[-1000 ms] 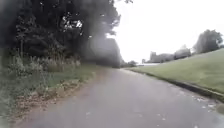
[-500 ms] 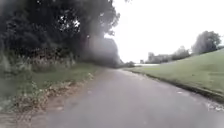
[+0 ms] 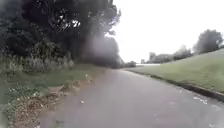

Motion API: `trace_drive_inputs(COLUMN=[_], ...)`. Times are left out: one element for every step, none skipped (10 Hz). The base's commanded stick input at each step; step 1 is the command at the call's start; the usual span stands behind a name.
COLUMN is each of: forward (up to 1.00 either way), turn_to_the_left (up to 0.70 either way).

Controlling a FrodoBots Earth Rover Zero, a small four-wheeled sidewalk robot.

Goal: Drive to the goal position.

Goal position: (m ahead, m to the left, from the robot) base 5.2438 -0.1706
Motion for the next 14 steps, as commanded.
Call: trace_drive_inputs(forward=[1.0,1.0,1.0,1.0,1.0,1.0,1.0,1.0,1.0,1.0,1.0,1.0,1.0,1.0], turn_to_the_left=[0.0,0.0,0.0,0.0,0.0,0.0,0.0,0.0,0.0,0.0,0.0,0.0,0.0,0.0])
